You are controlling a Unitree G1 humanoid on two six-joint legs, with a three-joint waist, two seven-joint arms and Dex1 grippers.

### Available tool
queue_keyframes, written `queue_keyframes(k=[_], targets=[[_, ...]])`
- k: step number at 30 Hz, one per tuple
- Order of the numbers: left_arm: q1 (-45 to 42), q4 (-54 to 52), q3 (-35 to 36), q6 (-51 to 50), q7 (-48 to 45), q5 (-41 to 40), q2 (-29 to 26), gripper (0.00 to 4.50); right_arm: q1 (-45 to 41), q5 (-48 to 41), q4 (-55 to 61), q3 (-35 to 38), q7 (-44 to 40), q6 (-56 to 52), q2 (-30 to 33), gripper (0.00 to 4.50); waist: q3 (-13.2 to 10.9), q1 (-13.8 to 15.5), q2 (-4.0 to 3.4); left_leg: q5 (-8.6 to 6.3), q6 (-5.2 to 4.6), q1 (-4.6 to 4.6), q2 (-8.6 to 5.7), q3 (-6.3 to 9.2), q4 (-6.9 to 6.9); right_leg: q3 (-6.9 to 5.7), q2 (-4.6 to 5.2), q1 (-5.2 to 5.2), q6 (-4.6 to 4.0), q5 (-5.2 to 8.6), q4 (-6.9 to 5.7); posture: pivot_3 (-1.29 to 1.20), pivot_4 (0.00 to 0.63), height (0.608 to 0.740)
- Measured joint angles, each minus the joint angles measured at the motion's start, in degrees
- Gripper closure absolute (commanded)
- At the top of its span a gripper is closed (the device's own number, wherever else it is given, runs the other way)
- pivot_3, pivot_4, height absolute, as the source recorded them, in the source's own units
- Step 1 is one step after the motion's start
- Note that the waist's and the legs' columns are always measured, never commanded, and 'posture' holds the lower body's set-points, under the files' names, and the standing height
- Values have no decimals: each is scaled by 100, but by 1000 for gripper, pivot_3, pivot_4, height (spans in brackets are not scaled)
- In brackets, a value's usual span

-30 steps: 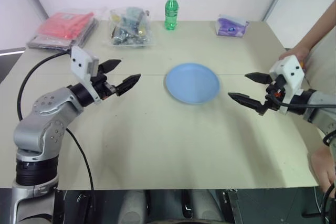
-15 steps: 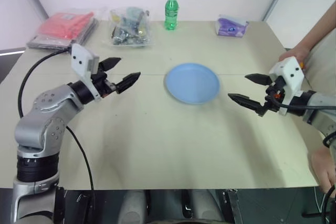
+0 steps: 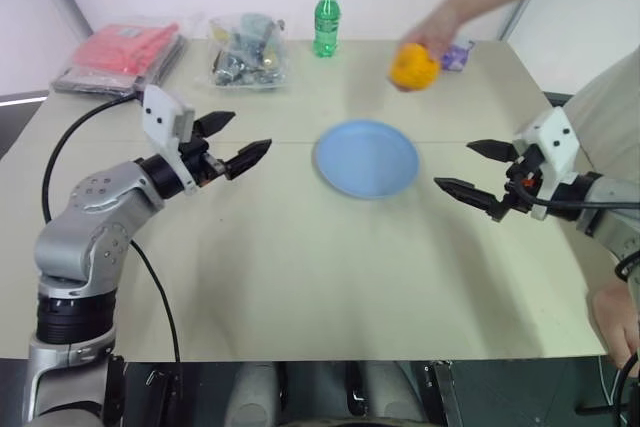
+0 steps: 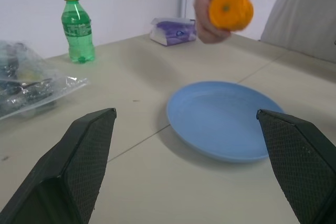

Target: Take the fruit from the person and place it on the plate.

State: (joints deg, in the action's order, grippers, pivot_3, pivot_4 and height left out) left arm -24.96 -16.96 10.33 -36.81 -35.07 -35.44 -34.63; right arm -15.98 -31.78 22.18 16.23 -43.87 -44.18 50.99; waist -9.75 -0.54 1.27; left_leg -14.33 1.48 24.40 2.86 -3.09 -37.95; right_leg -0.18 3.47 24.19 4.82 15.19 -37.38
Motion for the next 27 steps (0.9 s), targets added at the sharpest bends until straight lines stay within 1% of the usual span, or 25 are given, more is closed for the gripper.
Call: queue_keyframes(k=[6, 9, 15, 16, 18, 19, 20, 22, 23, 27], targets=[[0, 0, -3, 7, 2, 1, 0, 0, -10, -5, 1, -2, 13, 0, -3, 32, 0, 1, 0, 0, 0, 0, 0, 0, 0, 0, 0, 0, 0, 0, 0, 0, 150, 731], [1, -1, -9, 9, 9, 1, -1, 0, -137, -37, 1, -3, 145, -18, -89, 32, 0, -2, 0, 0, 0, 0, 0, 0, 0, 0, 0, 0, 0, 0, -1, 0, 150, 731], [-6, 3, -12, 20, 19, 18, -3, 0, -1037, -472, 16, 26, 1364, -817, -1208, 32, 1, -14, 1, 0, 0, -1, 3, 3, -3, 1, -4, 1, 0, 0, -10, 0, 150, 731], [-8, 9, -8, 22, 20, 38, -5, 0, -1315, -674, 17, 148, 1865, -1215, -1700, 32, 2, -30, 1, 0, 0, -2, 4, 3, -4, 1, -5, 1, -1, 0, -12, 0, 150, 731], [-36, 7, -33, 33, 15, 54, 5, 0, -1712, -1020, 14, 278, 2635, -1854, -2401, 32, 2, -21, -1, 0, 1, -1, 4, 2, -4, 1, -3, 6, -1, 0, -19, 0, 150, 731], [-33, 26, -19, 54, 17, 79, -2, 0, -1983, -1212, -10, 512, 3178, -2194, -2954, 32, 2, -21, 0, 1, 1, 0, 6, 4, -5, 0, -4, 8, -1, 0, -24, 0, 150, 731], [-56, 48, -39, 82, 15, 103, 14, 0, -2221, -1373, -21, 680, 3634, -2398, -3426, 32, 1, -20, -3, 1, 1, 2, 5, 0, -3, 3, -1, 18, -1, 0, -31, 0, 150, 731], [-66, 58, -48, 117, 9, 118, 29, 0, -2628, -1637, -109, 995, 4439, -2707, -4143, 32, 1, -14, -3, 1, 1, 5, 4, -2, -4, 1, 0, 18, -1, 0, -32, 0, 150, 731], [-67, 61, -52, 121, 5, 120, 38, 0, -2771, -1709, -145, 1092, 4710, -2810, -4302, 32, 1, 11, -3, 1, 1, 7, 0, -2, -4, -1, 6, 19, -1, 0, -31, 0, 150, 731], [-67, 117, -51, 127, -2, 144, 37, 0, -2958, -1859, -241, 1213, 5143, -2976, -4335, 32, 1, 73, -3, 1, 1, 9, -6, -9, -6, -1, 14, 15, -1, 0, -23, 0, 150, 731]])
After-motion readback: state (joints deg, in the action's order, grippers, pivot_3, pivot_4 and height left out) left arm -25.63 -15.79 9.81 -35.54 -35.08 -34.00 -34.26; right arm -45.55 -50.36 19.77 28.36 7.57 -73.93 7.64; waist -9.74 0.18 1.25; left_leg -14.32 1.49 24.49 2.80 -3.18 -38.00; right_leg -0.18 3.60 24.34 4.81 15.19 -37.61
